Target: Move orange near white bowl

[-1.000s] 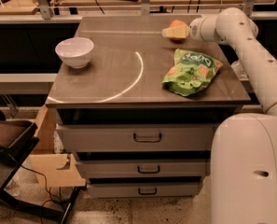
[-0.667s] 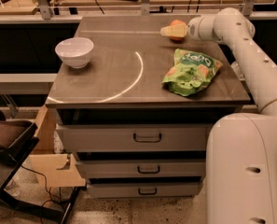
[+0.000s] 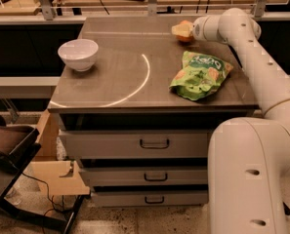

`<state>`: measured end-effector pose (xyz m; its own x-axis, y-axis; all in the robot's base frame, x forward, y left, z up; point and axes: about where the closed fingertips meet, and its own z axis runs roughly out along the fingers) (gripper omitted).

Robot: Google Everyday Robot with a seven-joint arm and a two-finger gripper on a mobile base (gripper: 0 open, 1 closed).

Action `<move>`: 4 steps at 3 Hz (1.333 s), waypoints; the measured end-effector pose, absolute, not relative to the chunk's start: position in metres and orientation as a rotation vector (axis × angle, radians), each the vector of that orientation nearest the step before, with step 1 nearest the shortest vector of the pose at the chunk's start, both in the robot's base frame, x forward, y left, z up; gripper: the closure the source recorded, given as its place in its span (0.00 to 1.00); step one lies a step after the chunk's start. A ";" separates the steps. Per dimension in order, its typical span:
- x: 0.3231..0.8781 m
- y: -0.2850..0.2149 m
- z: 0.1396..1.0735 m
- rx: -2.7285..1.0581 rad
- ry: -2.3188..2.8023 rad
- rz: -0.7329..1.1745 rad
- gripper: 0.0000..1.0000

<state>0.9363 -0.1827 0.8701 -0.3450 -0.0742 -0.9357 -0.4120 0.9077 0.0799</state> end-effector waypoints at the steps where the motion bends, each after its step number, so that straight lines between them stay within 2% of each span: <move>1: 0.937 -0.180 0.868 -0.359 1.907 0.364 0.64; 2: 0.938 -0.177 0.865 -0.362 1.910 0.368 0.88; 3: 0.939 -0.174 0.863 -0.364 1.912 0.371 1.00; 4: 0.939 -0.174 0.865 -0.365 1.912 0.371 1.00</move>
Offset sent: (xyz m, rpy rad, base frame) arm 0.0010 0.0024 -0.0017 0.0002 0.0016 0.0026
